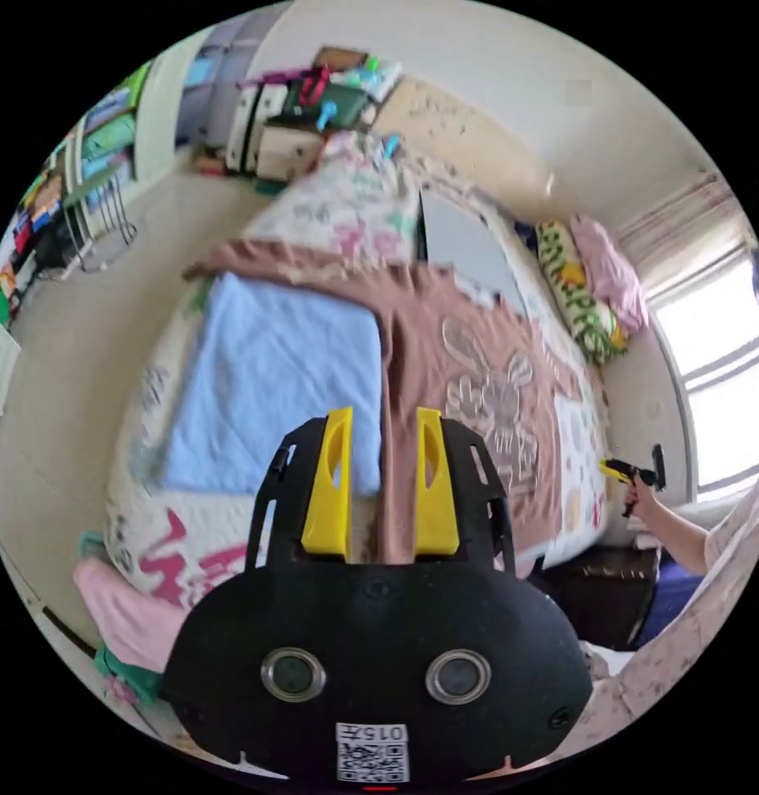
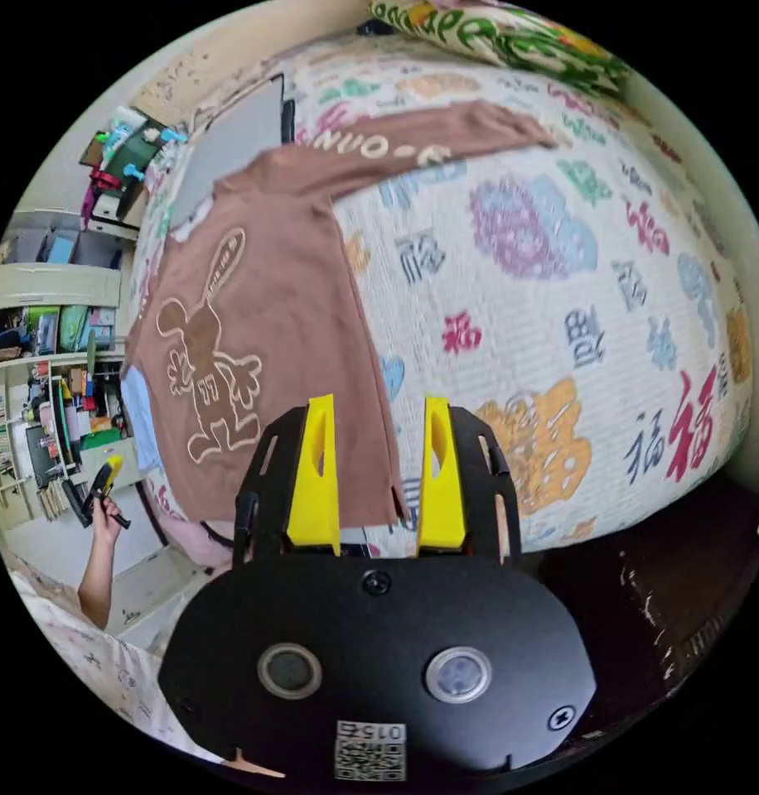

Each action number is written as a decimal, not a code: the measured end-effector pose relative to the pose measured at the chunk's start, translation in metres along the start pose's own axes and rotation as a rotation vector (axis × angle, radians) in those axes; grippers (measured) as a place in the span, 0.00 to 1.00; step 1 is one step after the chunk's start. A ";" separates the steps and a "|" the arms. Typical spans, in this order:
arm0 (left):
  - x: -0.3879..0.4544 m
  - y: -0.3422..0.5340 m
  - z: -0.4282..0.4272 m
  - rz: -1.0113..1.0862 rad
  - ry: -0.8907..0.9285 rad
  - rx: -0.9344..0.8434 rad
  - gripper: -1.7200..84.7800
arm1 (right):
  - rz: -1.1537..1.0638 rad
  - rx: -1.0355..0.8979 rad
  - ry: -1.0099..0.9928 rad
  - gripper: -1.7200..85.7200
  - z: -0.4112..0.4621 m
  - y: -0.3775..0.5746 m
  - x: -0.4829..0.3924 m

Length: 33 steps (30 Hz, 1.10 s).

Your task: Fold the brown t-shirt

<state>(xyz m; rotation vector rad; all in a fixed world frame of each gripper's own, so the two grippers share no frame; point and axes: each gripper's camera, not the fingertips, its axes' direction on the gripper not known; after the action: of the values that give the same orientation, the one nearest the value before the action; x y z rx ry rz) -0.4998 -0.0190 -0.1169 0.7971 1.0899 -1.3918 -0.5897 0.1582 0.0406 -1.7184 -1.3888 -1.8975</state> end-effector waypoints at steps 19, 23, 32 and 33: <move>0.020 0.028 0.103 0.056 -0.154 -0.456 0.14 | 0.012 -0.360 -0.123 0.04 -0.001 0.080 0.007; 0.010 0.026 0.121 0.067 -0.115 -0.455 0.14 | -0.018 -0.375 -0.082 0.03 -0.026 0.083 -0.006; -0.023 0.016 0.097 -0.005 0.001 -0.523 0.03 | -0.105 -0.441 0.052 0.03 -0.073 0.118 -0.045; -0.019 0.020 0.096 0.030 -0.027 -0.533 0.03 | -0.119 -0.467 0.076 0.03 -0.074 0.126 -0.049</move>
<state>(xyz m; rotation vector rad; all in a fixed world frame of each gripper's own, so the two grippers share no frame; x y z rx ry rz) -0.4660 -0.1002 -0.0695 0.4023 1.3414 -1.0108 -0.5350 0.0163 0.0685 -1.7559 -1.1009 -2.4793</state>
